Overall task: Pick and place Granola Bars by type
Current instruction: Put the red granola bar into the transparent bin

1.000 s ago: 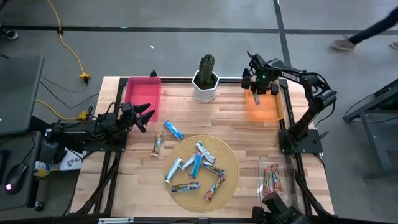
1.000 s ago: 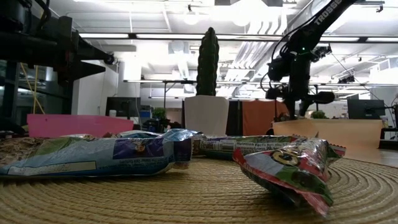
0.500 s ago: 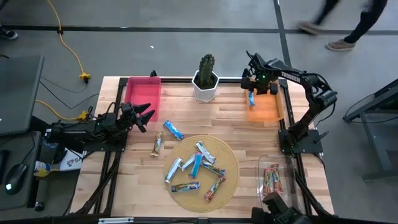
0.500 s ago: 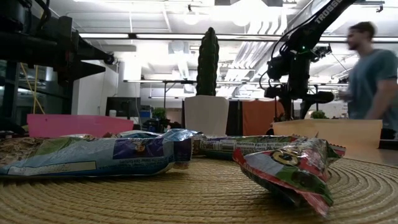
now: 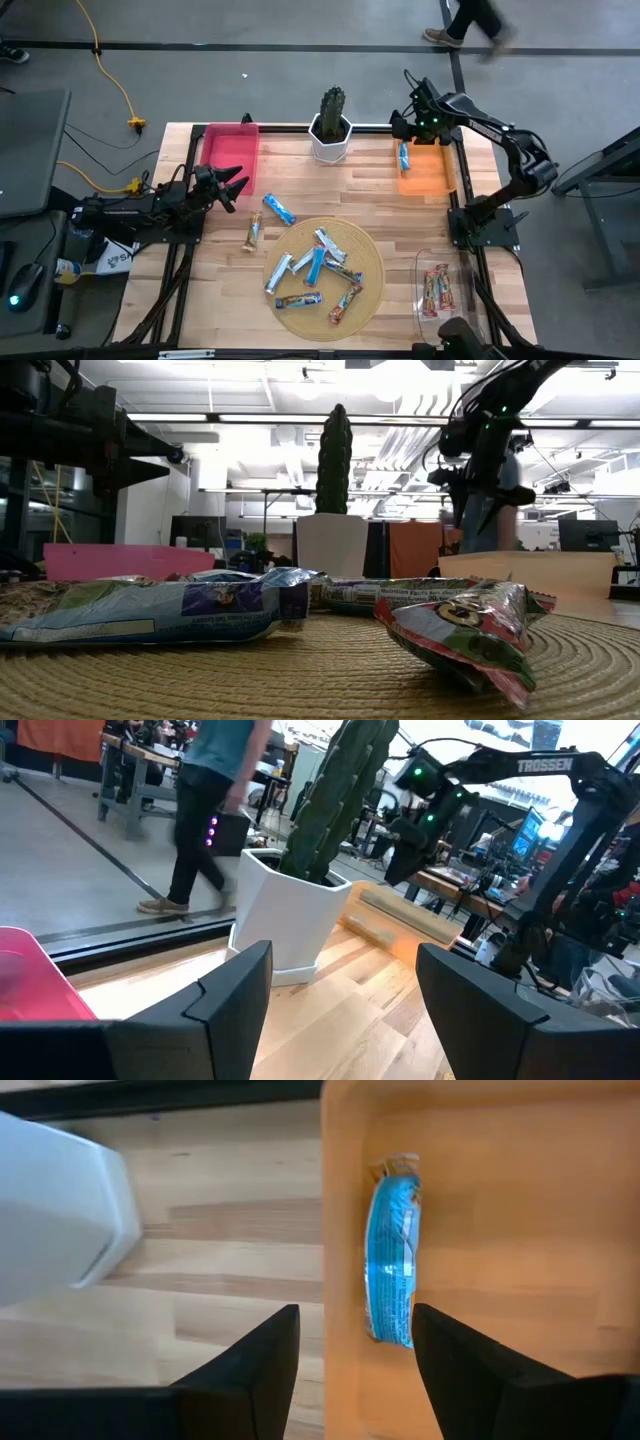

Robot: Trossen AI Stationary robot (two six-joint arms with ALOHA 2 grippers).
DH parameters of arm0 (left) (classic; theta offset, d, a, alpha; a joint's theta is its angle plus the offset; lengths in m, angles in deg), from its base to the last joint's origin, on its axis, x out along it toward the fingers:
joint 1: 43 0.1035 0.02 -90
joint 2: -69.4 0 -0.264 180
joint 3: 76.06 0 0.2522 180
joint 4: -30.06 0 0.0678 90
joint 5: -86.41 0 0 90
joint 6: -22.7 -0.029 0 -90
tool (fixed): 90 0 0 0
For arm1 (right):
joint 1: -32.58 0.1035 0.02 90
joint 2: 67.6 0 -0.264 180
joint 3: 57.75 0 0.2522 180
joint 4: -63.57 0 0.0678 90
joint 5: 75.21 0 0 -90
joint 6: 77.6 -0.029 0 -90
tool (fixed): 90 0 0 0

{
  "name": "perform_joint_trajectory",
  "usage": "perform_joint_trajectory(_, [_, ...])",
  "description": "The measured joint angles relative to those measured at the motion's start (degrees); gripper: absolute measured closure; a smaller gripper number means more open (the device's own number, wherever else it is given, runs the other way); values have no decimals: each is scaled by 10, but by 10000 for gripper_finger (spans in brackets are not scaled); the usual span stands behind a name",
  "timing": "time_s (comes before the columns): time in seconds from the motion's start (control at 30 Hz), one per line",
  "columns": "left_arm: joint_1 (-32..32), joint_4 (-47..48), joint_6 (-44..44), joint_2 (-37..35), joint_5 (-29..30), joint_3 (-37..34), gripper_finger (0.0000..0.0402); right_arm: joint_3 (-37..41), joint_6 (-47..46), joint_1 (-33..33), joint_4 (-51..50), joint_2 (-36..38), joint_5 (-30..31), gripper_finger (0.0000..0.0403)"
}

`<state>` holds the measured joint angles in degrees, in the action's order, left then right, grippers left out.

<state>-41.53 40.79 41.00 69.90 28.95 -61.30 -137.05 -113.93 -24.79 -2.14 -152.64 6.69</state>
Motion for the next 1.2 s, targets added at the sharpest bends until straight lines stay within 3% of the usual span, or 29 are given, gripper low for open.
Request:
perform_joint_trajectory(0.47, [0, 0, 0, 0, 0, 0, 156, 0, 66, 51, -19, 118, -30, 224])
perform_joint_trajectory(1.2, [0, 0, 0, 0, 0, 0, 156, 0, 41, 334, -17, 159, -59, 224])
